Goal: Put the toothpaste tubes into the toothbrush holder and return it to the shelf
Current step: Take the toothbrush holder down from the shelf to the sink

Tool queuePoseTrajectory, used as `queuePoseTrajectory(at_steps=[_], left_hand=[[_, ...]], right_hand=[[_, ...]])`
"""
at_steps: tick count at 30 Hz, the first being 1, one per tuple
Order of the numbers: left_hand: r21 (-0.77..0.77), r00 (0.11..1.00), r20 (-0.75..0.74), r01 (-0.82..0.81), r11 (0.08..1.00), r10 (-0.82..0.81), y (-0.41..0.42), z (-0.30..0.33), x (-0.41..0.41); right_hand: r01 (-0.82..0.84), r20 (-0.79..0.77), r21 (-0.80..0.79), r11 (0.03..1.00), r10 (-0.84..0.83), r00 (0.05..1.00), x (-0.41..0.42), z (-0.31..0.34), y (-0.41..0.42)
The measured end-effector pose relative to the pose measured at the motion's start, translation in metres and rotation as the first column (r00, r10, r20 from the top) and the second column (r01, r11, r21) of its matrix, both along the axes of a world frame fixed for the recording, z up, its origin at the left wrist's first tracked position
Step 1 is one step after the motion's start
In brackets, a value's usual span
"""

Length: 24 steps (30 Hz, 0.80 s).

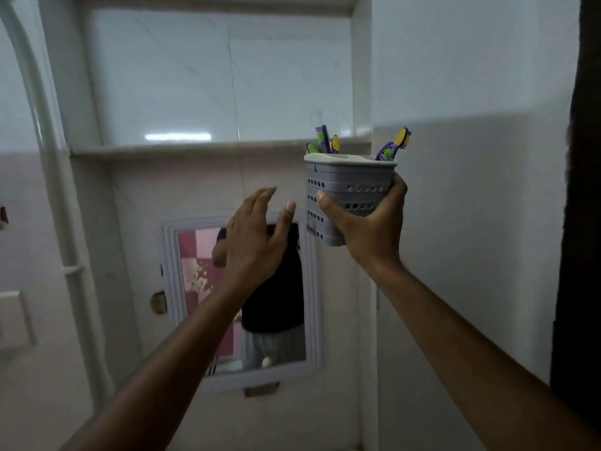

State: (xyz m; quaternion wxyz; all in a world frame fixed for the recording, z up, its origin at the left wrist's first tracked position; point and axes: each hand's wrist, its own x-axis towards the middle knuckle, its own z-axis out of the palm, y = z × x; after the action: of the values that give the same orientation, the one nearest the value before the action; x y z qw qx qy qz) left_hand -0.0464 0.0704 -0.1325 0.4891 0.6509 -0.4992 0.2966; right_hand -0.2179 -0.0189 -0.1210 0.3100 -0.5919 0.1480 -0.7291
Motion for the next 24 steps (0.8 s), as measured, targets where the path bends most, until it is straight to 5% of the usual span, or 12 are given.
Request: queuePoseTrajectory(at_steps=[13,24], left_hand=[[0.261,0.930,-0.368,0.099,0.960,0.004,0.054,-0.253,-0.030],[0.395,0.779,-0.590,0.049,0.917,0.213,0.099,-0.422,-0.046]], right_hand=[[-0.153,-0.243,0.372,0.916,0.255,0.936,-0.018,-0.243,0.025],[0.065,-0.517,0.640,0.766,0.367,0.773,-0.044,-0.423,0.048]])
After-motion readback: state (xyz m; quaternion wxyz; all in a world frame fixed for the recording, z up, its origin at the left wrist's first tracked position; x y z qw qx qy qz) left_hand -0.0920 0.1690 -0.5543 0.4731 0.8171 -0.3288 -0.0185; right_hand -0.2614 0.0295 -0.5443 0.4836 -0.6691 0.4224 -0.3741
